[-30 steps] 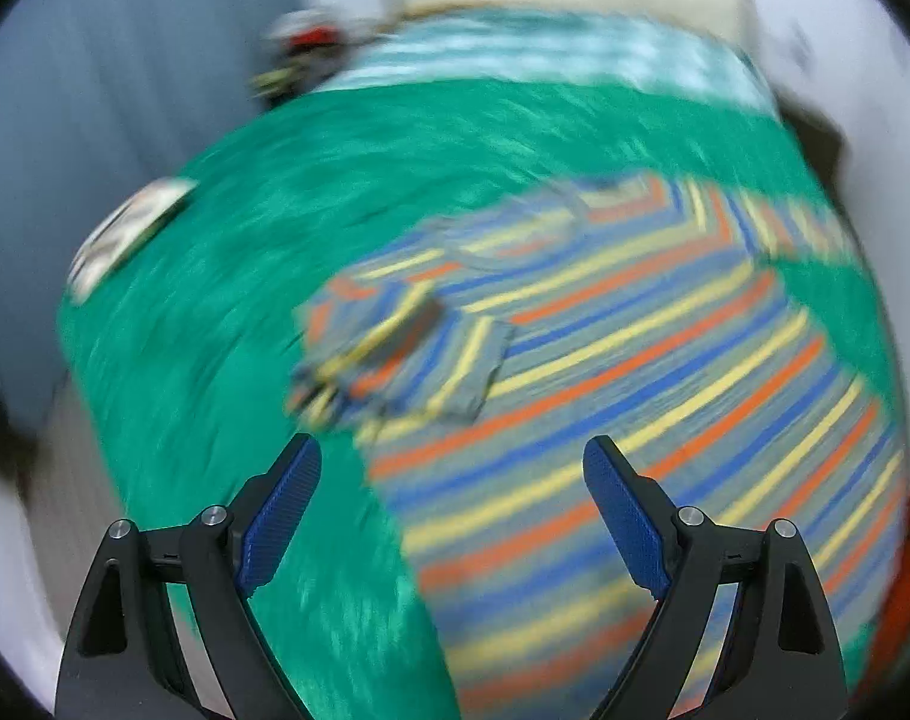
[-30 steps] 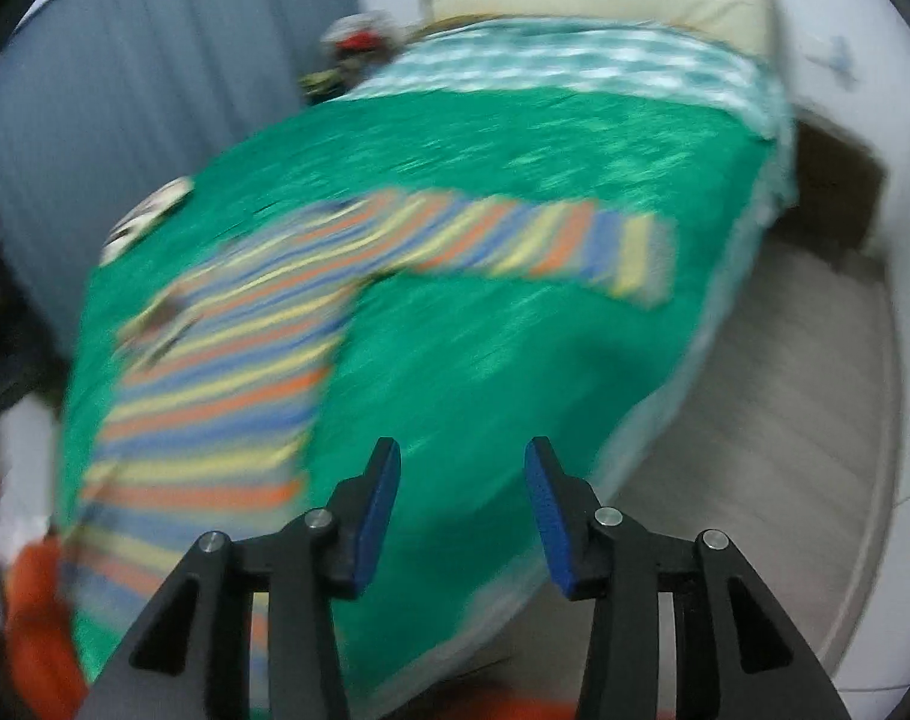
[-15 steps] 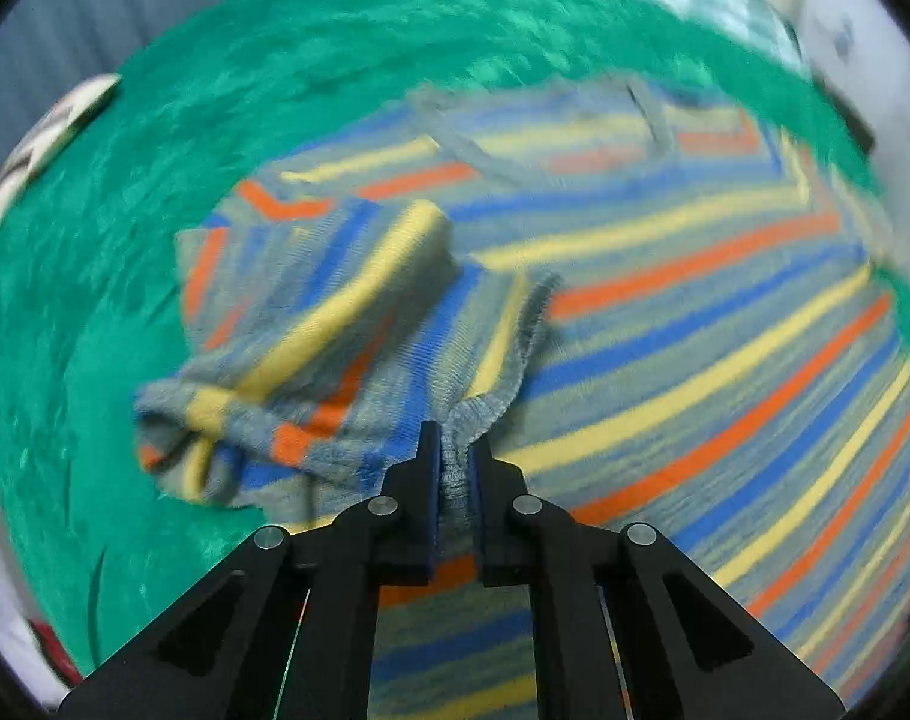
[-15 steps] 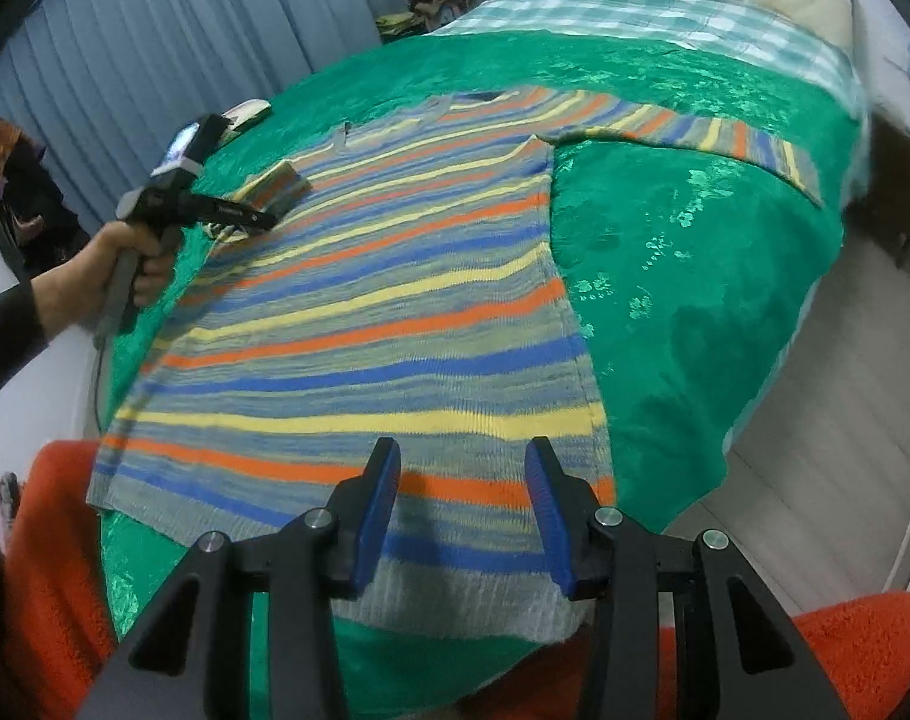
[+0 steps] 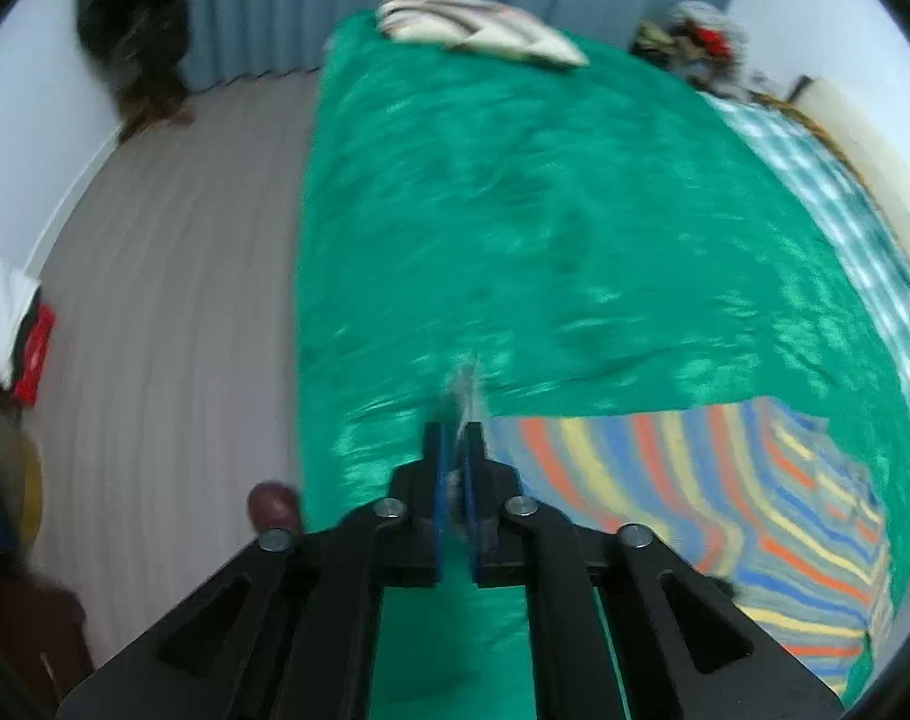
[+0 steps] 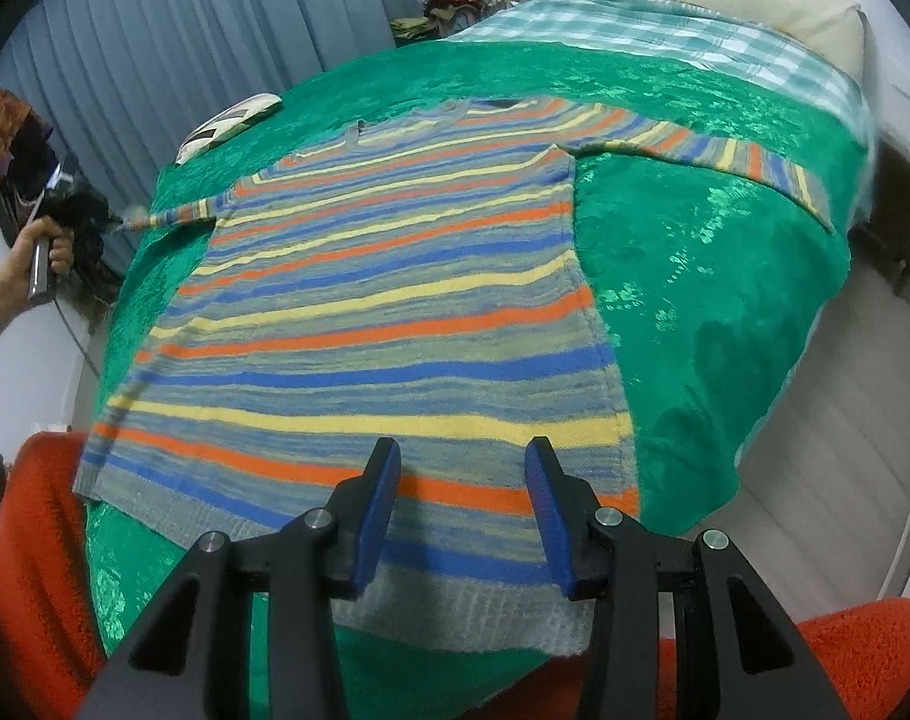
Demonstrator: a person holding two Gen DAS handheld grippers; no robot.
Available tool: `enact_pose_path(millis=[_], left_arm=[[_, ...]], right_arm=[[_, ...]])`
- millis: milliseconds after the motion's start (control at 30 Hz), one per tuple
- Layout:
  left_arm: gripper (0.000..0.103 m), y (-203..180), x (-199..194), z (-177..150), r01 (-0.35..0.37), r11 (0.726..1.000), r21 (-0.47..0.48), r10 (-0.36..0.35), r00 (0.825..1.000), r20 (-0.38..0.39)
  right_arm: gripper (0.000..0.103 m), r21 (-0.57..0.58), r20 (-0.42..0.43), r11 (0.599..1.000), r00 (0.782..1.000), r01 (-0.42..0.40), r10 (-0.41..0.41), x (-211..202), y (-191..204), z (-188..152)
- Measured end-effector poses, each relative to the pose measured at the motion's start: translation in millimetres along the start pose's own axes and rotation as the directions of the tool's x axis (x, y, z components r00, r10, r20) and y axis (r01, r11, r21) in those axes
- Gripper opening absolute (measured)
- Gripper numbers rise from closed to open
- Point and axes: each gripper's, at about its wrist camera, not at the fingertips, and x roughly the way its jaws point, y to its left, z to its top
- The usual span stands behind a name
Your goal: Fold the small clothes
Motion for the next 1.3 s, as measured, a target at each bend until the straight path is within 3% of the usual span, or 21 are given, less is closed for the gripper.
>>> enact_pose_path(millis=[233,367,433,467,500,633,700,767,833,867,900,1000,1067,1167,1233,1300], left_arm=[[0.000,26,20,-26,-0.078,0.997,-0.018,0.077,0.996,-0.033],[0.000,37,26,-32,-0.028,1.000,-0.003,0.027,0.996,-0.082],[0.013,36,17,-36,-0.026,0.999,0.033,0.028,0.998,-0.050],[0.037,34,13,-36,-0.004,0.999,0.051,0.006,0.999,-0.035],[0.054,31,9,-37,0.022,0.998,0.061,-0.021,0.999,-0.024],[0.058,-4,-7,-47,0.092,0.978,0.186,-0.096,0.995,0.010],[0.068,-30,-8,-55,0.104,0.954,0.280,-0.114,0.993,0.018],[0.080,-54,1,-63,0.059,0.930,0.362,-0.080,0.996,0.043],[0.079,-58,21,-68,-0.054,0.926,0.374,0.046,0.999,0.029],[0.068,-56,29,-68,-0.099,0.928,0.360,0.101,0.995,0.015],[0.062,-51,30,-69,-0.111,0.935,0.337,0.116,0.993,0.005],[0.066,-43,-7,-89,-0.045,0.948,0.315,0.038,0.999,0.029],[0.075,-50,-46,-116,0.027,0.927,0.373,-0.048,0.998,0.047],[0.077,-76,-96,-169,0.144,0.854,0.500,-0.180,0.983,0.025],[0.077,-97,-115,-209,0.258,0.793,0.553,-0.275,0.960,-0.052],[0.076,-119,-120,-246,0.345,0.734,0.585,-0.327,0.935,-0.140]], right_arm=[[0.044,-0.021,-0.011,1.000,1.000,0.014,-0.014,8,10,1],[0.044,-0.031,-0.011,0.999,1.000,0.013,-0.014,10,15,2],[0.045,-0.029,-0.007,1.000,1.000,0.011,-0.011,10,16,3],[0.049,-0.026,-0.004,1.000,1.000,0.009,-0.009,10,15,3],[0.052,-0.022,-0.002,1.000,1.000,0.006,-0.006,10,15,2],[0.053,-0.015,-0.002,1.000,1.000,-0.004,0.004,9,15,3],[0.053,-0.003,0.007,1.000,1.000,-0.007,0.007,6,14,5],[0.053,-0.004,0.013,1.000,1.000,-0.004,0.004,3,13,9],[0.053,-0.025,0.001,1.000,1.000,0.005,-0.005,3,13,11],[0.053,-0.044,-0.022,0.999,1.000,0.021,-0.022,6,12,11],[0.053,-0.068,-0.069,0.996,0.995,0.061,-0.065,11,10,10],[0.053,-0.018,-0.108,0.994,0.989,0.103,-0.105,7,-12,3],[0.053,0.035,-0.111,0.993,0.988,0.116,-0.111,-5,-26,1],[0.053,0.024,-0.079,0.994,0.992,0.105,-0.103,-21,-27,10],[0.053,-0.023,-0.042,0.998,0.997,0.064,-0.065,-28,-14,24],[0.053,-0.057,-0.024,0.998,1.000,0.000,-0.002,-27,2,38]])
